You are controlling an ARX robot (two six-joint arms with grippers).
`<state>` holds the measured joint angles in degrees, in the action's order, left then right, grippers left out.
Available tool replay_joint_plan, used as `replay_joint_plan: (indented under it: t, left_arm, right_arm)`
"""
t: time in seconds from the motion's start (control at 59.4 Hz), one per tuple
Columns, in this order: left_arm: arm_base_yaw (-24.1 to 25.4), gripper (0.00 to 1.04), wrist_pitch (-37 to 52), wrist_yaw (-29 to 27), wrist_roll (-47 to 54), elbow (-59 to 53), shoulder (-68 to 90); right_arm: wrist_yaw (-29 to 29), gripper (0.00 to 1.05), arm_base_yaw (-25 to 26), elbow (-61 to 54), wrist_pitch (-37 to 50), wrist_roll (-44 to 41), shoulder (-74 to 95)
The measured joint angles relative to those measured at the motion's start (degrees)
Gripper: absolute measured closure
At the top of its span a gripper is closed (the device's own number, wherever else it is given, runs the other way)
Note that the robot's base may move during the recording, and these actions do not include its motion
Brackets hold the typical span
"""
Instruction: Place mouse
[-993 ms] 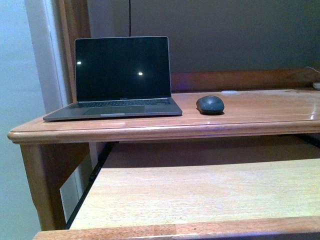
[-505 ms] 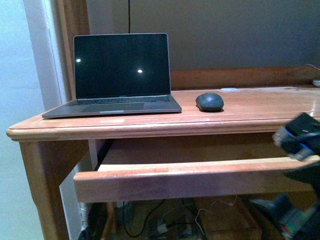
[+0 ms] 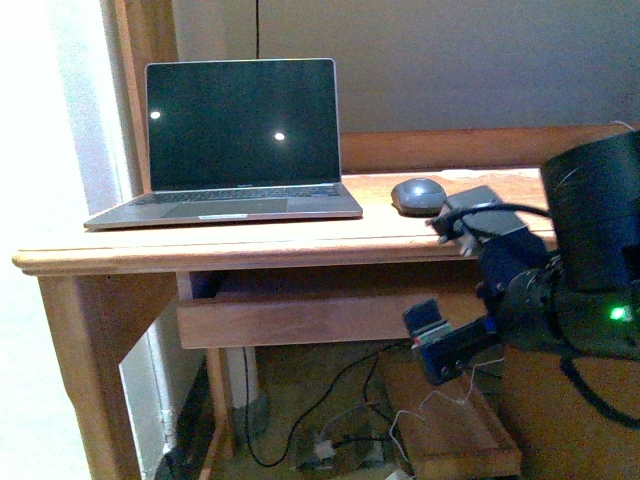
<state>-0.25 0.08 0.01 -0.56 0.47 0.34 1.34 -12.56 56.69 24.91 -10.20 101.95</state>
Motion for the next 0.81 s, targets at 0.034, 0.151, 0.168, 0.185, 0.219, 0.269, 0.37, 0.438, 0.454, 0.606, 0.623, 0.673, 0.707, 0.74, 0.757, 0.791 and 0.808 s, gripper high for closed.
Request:
replay_joint_plan:
  t: [0.034,0.151,0.168,0.185,0.219,0.269,0.37,0.438,0.454,0.606,0.623,0.673,0.707,0.74,0.757,0.791,0.808]
  left_arm:
    - [0.0,0.08,0.0,0.0,0.0,0.0,0.0]
    - [0.0,0.08,0.0,0.0,0.0,0.0,0.0]
    - [0.0,0.08,0.0,0.0,0.0,0.0,0.0]
    - [0.0,0.08,0.0,0.0,0.0,0.0,0.0]
    - [0.0,0.08,0.0,0.0,0.0,0.0,0.0]
    - [0.0,0.08,0.0,0.0,0.0,0.0,0.0]
    - [0.0,0.08,0.0,0.0,0.0,0.0,0.0]
    - [0.0,0.08,0.0,0.0,0.0,0.0,0.0]
    - [0.0,0.08,0.0,0.0,0.0,0.0,0.0]
    - [0.0,0.08,0.0,0.0,0.0,0.0,0.0]
    - [0.0,0.08,0.0,0.0,0.0,0.0,0.0]
    - [0.0,0.08,0.0,0.0,0.0,0.0,0.0]
    - [0.0,0.08,0.0,0.0,0.0,0.0,0.0]
    - [0.0,0.08,0.0,0.0,0.0,0.0,0.0]
    - [0.0,0.08,0.0,0.0,0.0,0.0,0.0]
    - [0.0,0.08,0.0,0.0,0.0,0.0,0.0]
    - [0.0,0.08,0.0,0.0,0.0,0.0,0.0]
  right_arm:
    - [-0.7,0.07,1.0,-1.4,-0.7,1.5,-2.7]
    - [-3.9,0.07,5.4,-8.0,-2.5,7.5,-14.2]
    - [-4.1,0.07,5.9,-8.8,-2.7,7.8,-15.4]
    - [-4.7,0.07,7.0,-10.4,-3.1,9.1,-17.9]
    - [-6.2,0.07,8.8,-12.8,-3.9,11.5,-21.7]
    - [-8.9,0.07,11.9,-16.9,-5.8,14.5,-28.0]
    - [-14.4,0.07,18.8,-24.9,-10.3,20.9,-40.5]
    - [-16.7,0.07,23.1,-29.9,-13.3,23.8,-49.4]
    - [-16.9,0.07,24.2,-31.2,-14.2,24.2,-52.0]
    - [-17.6,0.07,25.9,-39.1,-22.0,26.4,-69.7]
    - [-17.6,0.07,25.6,-40.0,-23.0,26.9,-71.6]
    - [-16.7,0.07,24.4,-41.8,-25.2,27.7,-76.5]
    - [-16.1,0.07,23.3,-42.6,-25.6,27.9,-78.6]
    - [-14.8,0.07,21.4,-44.0,-26.2,28.7,-81.5]
    - [-14.8,0.07,21.0,-44.3,-26.4,29.0,-82.0]
    - [-13.6,0.07,19.2,-45.6,-27.1,30.1,-84.0]
    - [-13.0,0.07,18.7,-46.0,-27.1,30.2,-84.5]
